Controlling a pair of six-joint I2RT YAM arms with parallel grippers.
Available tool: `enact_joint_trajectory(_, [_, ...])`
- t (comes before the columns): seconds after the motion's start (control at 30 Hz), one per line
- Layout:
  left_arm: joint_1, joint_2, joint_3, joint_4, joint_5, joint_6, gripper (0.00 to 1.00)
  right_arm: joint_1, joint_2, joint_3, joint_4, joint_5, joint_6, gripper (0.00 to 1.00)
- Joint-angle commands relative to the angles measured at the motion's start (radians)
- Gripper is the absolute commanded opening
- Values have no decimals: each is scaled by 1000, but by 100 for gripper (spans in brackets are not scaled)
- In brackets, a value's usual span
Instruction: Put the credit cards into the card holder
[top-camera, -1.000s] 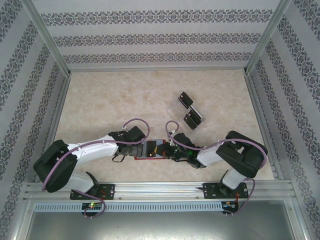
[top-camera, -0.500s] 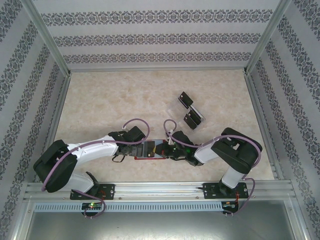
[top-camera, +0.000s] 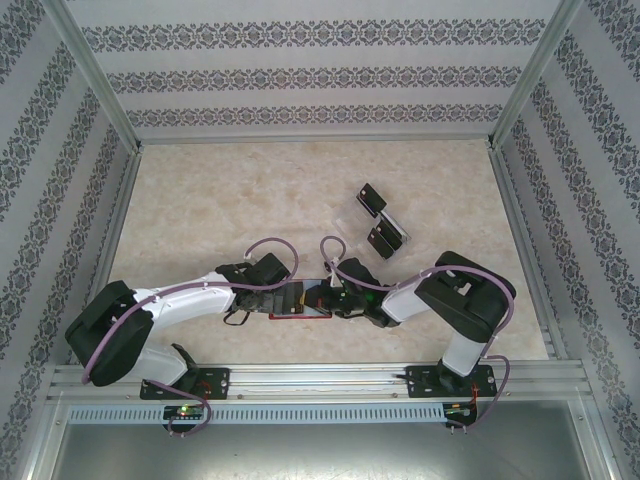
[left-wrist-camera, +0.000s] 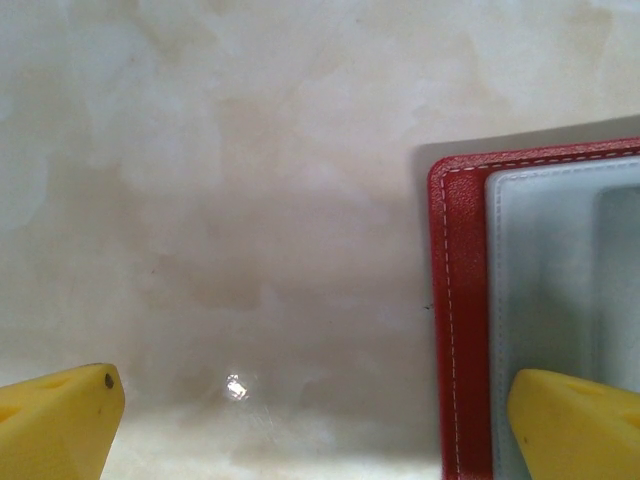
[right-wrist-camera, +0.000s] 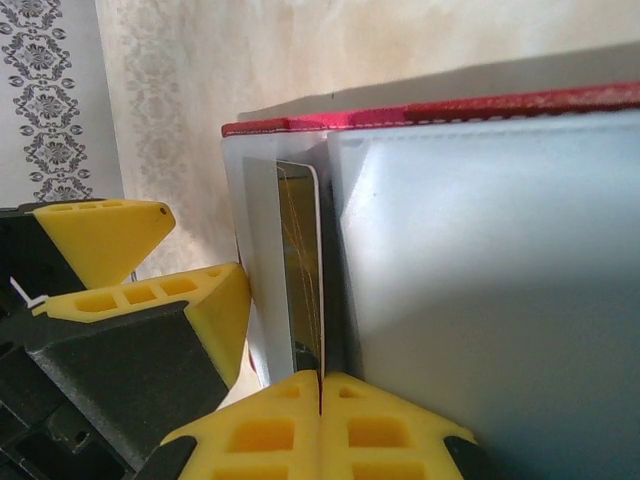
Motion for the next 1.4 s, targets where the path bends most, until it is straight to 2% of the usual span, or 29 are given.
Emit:
enact_joint_trajectory(0.0, [-15, 8, -38, -38, 1, -2, 100, 18, 23, 22, -35, -13, 0, 0])
enact_joint_trajectory(0.63, [-14, 6, -45, -29, 5, -4, 100, 29, 31, 54, -63, -13, -5, 0])
enact_joint_trajectory(0.83, [-15, 2, -45, -30, 3, -5, 100, 17, -73, 61, -206, 16, -52, 27])
enact_joint_trajectory(0.93, [-15, 2, -45, -29, 2, -3, 100, 7, -105, 72, -272, 22, -76, 36])
enact_joint_trajectory(1.0, [-15, 0, -45, -30, 2, -4, 100, 2, -118, 76, -299, 25, -85, 37])
enact_joint_trajectory(1.1, [-15, -4, -45, -30, 1, -4, 100, 0, -123, 92, -333, 35, -101, 33])
enact_joint_trajectory(1.3, [-15, -7, -49, -27, 2, -4, 100, -1, -92, 126, -344, 28, -112, 4])
enact_joint_trajectory(1.37, [-15, -7, -51, -27, 1, -4, 100, -2, -84, 137, -347, 28, -114, 0])
